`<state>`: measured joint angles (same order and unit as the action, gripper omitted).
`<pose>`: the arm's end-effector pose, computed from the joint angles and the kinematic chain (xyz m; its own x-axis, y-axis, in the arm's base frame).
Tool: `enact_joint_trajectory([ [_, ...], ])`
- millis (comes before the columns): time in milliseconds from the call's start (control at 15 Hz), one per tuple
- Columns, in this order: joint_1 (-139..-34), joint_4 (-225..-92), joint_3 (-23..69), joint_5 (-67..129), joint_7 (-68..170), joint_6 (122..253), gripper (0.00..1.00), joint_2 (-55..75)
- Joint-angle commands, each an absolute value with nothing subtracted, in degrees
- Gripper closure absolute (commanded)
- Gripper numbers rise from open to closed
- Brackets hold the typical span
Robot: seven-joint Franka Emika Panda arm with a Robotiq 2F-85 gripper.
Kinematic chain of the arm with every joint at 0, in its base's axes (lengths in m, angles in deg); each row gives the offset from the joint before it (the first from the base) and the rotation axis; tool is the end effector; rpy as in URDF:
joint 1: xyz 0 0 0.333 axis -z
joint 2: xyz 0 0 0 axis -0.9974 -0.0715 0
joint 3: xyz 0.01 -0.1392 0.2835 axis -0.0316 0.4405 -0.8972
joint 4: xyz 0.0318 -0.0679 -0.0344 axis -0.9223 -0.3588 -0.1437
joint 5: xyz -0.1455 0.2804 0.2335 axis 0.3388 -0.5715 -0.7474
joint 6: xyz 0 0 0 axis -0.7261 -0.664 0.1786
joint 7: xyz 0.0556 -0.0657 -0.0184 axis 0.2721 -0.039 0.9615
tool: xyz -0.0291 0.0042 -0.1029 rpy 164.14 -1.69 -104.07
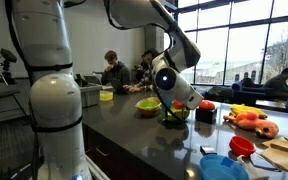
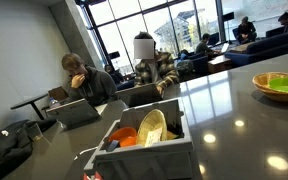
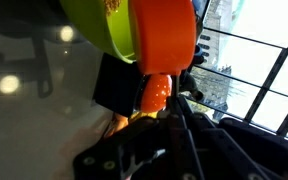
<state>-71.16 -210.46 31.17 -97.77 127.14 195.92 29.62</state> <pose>0.4018 -0.2089 0.2955 0.1917 -0.9540 0.2304 -0.3581 -0.2865 -0.8887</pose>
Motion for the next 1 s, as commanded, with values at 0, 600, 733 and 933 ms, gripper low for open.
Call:
enact_joint_trajectory([
  [0, -71.9, -209.4, 30.3, -96.6, 127.1, 200.9, 0.99, 30.6],
  [600, -73.3, -207.7, 28.4, -95.4, 127.9, 208.3, 0.99, 30.8],
  [733, -73.6, -207.5, 28.0, -94.8, 128.2, 209.9, 0.99, 31.1],
  [933, -74.1, -207.2, 27.0, -94.0, 129.3, 212.7, 0.99, 31.7],
])
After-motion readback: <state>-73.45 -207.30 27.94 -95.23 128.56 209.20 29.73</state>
